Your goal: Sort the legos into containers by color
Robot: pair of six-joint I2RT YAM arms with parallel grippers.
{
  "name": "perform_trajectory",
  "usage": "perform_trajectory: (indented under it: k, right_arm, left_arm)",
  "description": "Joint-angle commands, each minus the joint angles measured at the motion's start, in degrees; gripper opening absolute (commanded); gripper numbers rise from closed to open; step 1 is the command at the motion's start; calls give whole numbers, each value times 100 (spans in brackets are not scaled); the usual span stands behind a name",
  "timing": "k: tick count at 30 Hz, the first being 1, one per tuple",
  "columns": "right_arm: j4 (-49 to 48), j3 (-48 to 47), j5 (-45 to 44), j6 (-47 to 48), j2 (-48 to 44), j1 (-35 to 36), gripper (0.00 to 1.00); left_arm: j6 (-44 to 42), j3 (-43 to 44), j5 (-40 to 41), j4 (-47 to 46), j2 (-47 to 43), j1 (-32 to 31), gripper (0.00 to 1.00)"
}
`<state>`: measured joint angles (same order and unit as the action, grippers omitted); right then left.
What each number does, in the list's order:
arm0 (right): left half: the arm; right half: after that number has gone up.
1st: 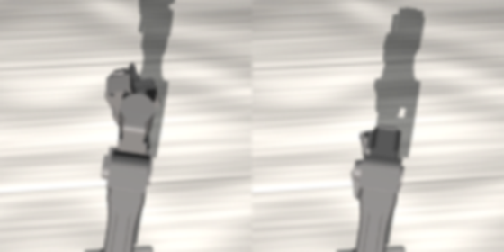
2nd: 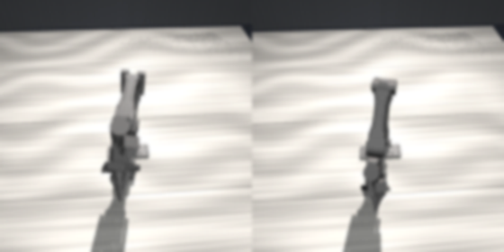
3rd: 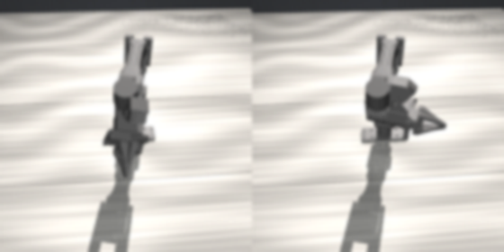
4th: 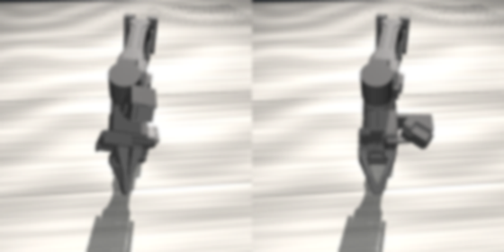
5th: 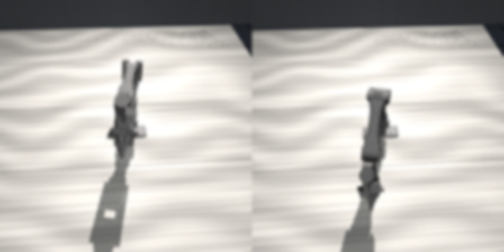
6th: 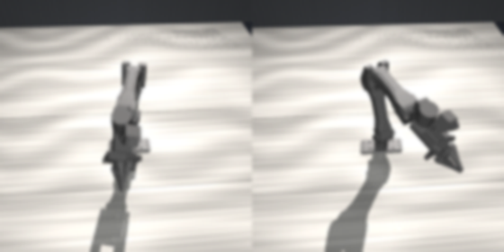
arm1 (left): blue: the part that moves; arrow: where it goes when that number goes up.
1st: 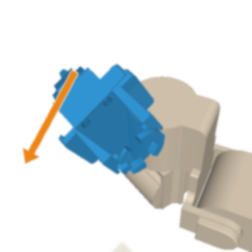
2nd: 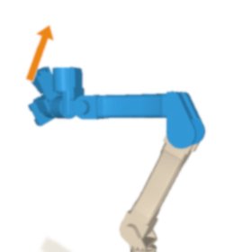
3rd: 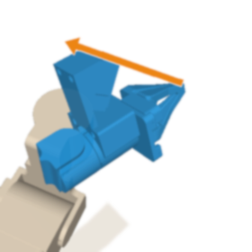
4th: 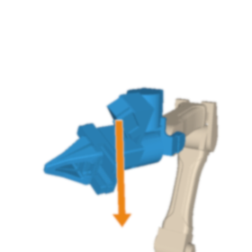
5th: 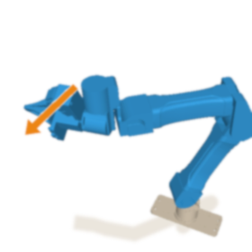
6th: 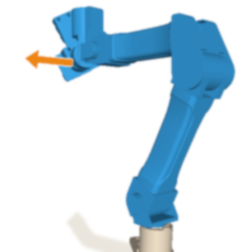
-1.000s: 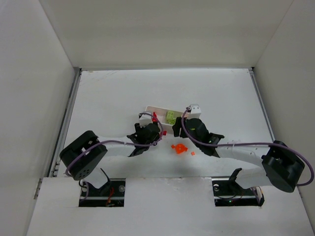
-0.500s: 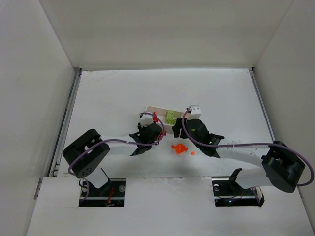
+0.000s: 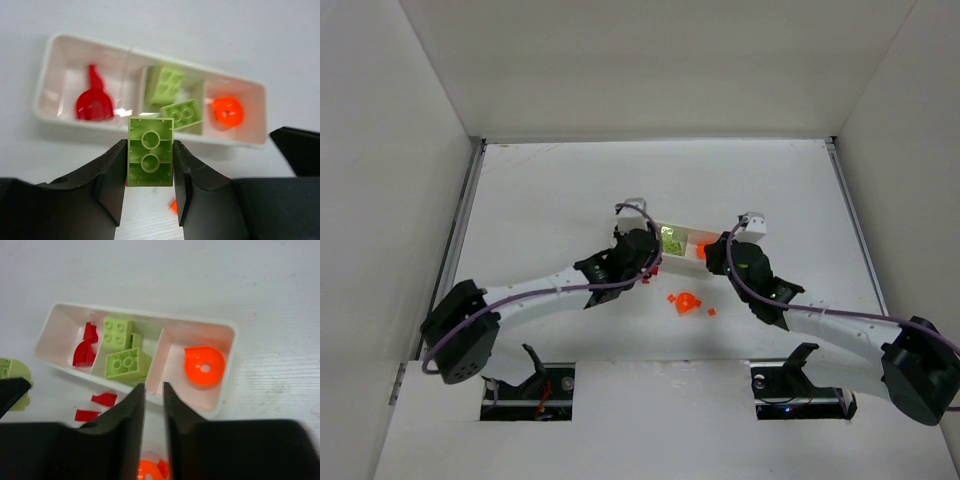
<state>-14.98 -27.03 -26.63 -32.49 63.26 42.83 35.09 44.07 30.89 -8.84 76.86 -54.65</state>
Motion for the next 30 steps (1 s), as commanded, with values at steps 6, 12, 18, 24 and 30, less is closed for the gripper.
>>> perform_trajectory:
  k: [6, 12, 18, 24, 30]
  right_arm:
    - [-5, 268, -220, -442, -552, -455, 24]
    - [-31, 224, -202, -390, -455, -420, 31]
    - [-31, 207, -184, -390, -438, -411, 33]
    - [-84, 180, -176, -390, -306, -394, 36]
    - [-93, 180, -176, -372, -253, -394, 42]
  left_arm:
    - [-881, 2103, -734, -338, 2146, 82, 23]
    - [-1153, 2492, -629, -188, 2668, 170, 23]
    - [-1198, 2167, -672, -276, 2580, 258, 25]
    - [-1303, 2079, -813, -346, 2606, 284, 34]
    - [-1286, 1895, -699, -364, 2343, 293, 55]
